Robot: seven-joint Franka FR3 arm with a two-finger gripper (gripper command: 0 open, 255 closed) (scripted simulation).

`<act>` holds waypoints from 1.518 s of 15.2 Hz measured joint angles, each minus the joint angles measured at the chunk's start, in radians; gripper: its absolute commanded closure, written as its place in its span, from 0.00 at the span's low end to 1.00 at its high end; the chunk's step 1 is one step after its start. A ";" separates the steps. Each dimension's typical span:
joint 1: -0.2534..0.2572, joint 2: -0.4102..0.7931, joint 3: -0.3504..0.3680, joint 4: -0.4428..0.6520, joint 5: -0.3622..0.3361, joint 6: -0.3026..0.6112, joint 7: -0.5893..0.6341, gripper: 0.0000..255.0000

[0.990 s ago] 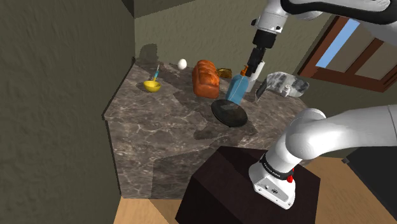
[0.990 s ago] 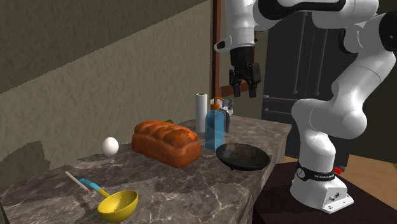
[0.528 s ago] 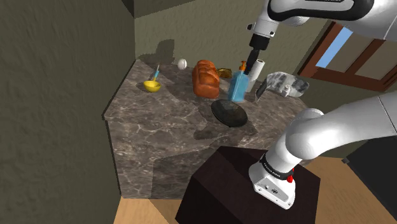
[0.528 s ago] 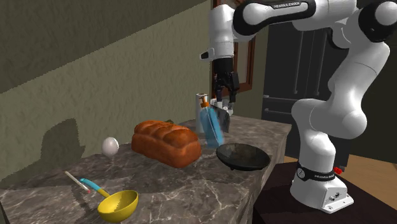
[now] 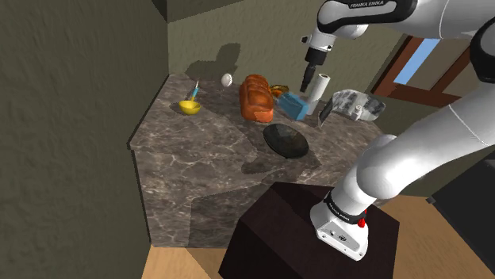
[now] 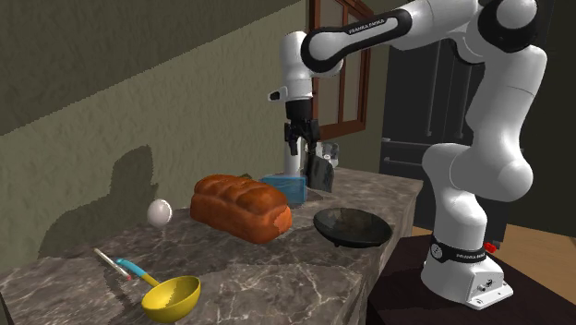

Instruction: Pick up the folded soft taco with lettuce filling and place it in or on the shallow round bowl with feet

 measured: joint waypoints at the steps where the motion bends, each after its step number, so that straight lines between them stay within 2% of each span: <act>1: 0.003 0.040 -0.023 0.026 0.010 0.013 -0.040 0.00; 6: 0.012 0.253 -0.113 0.173 0.097 0.056 -0.242 0.00; 10: -0.014 0.451 -0.149 0.321 0.208 0.065 -0.408 0.00; 14: -0.080 0.631 -0.146 0.482 0.312 0.045 -0.550 0.00; 20: -0.237 0.930 -0.087 0.835 0.446 -0.043 -0.699 0.00; 21: -0.259 0.967 -0.077 0.892 0.458 -0.062 -0.713 0.00; 23: -0.272 0.980 -0.071 0.920 0.469 -0.090 -0.728 0.00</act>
